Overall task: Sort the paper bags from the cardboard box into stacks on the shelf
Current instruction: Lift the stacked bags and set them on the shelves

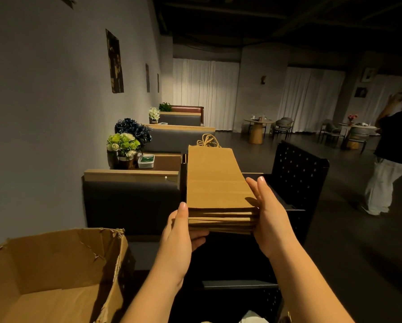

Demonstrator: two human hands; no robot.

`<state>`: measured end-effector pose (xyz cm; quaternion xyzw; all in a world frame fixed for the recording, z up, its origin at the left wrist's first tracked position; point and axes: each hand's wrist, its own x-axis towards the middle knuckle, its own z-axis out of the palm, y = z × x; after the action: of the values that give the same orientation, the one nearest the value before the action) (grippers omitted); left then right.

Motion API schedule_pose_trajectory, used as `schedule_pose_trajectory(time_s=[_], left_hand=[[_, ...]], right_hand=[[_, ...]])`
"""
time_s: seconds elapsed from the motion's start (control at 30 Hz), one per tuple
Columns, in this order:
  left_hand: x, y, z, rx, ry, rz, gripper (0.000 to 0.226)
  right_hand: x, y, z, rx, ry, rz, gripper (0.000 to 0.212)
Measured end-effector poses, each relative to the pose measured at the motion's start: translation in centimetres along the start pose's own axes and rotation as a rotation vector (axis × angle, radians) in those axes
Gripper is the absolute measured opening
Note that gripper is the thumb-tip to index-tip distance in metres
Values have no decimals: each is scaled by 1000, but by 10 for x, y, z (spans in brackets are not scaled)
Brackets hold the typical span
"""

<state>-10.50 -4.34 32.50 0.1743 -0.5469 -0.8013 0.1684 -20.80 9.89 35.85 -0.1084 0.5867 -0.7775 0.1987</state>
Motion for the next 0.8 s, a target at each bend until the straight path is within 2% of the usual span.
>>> schedule_pose_trajectory(time_s=[0.07, 0.13, 0.27, 0.4, 0.43, 0.57, 0.8], left_hand=[[-3, 0, 5, 21, -14, 26, 40], [-4, 0, 5, 111, -30, 74, 61], [-4, 1, -9, 457, -53, 262, 79], [1, -3, -19, 692, -41, 466, 71], [2, -4, -20, 718, -34, 496, 70], [8, -6, -22, 762, 8, 554, 70], [11, -13, -23, 697, 36, 580, 72]], right_hand=[[0, 2, 5, -25, 59, -14, 42], [-1, 1, 9, -22, 62, -39, 46], [-7, 9, 0, -38, 42, -187, 47], [-18, 30, -5, -196, -73, -396, 89], [-19, 35, -5, -198, -103, -420, 91], [-18, 40, -3, -201, -69, -476, 59], [-16, 43, 1, -365, 29, -531, 73]])
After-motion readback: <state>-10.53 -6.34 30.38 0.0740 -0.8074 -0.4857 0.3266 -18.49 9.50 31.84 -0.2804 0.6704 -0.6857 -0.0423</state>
